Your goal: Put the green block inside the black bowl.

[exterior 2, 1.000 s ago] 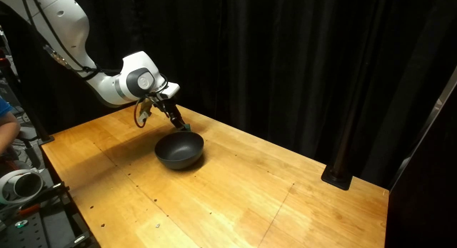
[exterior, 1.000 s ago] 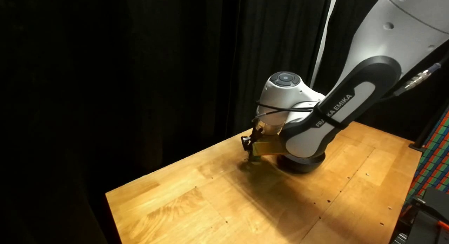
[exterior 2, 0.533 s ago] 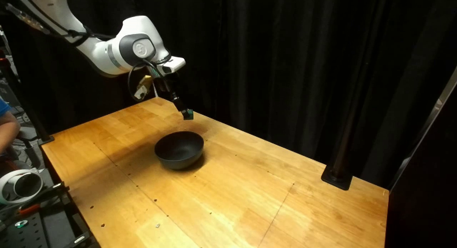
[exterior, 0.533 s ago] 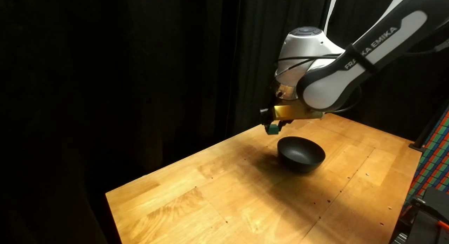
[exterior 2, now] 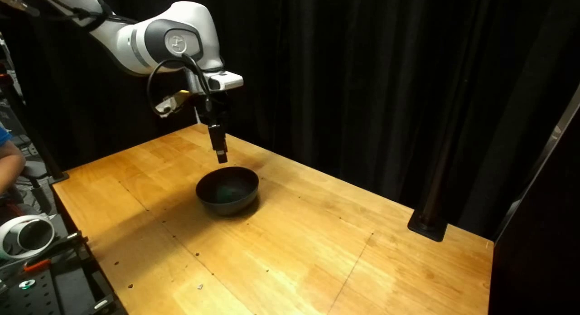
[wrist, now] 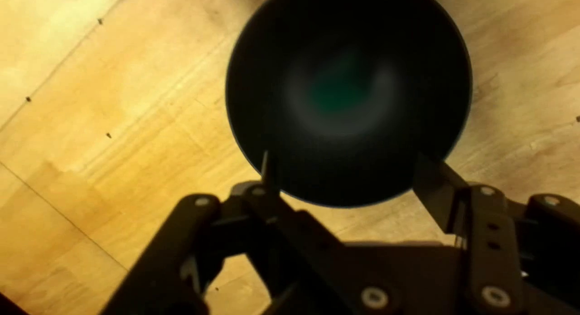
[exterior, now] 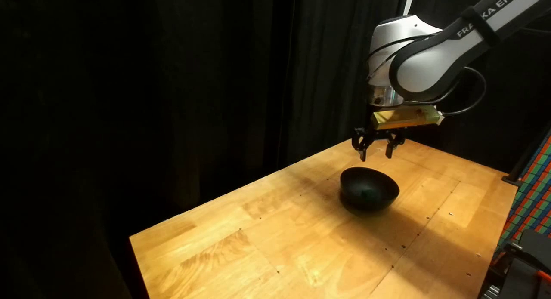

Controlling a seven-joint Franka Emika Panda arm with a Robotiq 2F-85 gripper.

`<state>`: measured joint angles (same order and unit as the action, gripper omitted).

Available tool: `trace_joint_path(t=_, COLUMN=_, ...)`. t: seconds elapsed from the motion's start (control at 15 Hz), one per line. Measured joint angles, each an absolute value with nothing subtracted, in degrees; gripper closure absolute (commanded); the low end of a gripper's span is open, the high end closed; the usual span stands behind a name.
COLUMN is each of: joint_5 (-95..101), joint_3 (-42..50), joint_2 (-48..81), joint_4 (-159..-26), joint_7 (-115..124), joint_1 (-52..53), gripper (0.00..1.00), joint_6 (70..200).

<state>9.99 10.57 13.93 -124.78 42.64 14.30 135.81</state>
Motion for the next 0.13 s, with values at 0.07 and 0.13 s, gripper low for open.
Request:
trace_joint_path(t=0.07, joint_5=8.16, joint_3=9.26, joint_2=13.2, joint_4=-125.09, joint_7=40.26, joint_1=12.4, gripper=0.0, joint_6=133.47)
trace_joint_path(t=0.13, joint_5=6.4, joint_3=8.24, joint_2=12.37, joint_4=-125.27, joint_7=37.83, joint_1=10.75, gripper=0.0, joint_6=131.11)
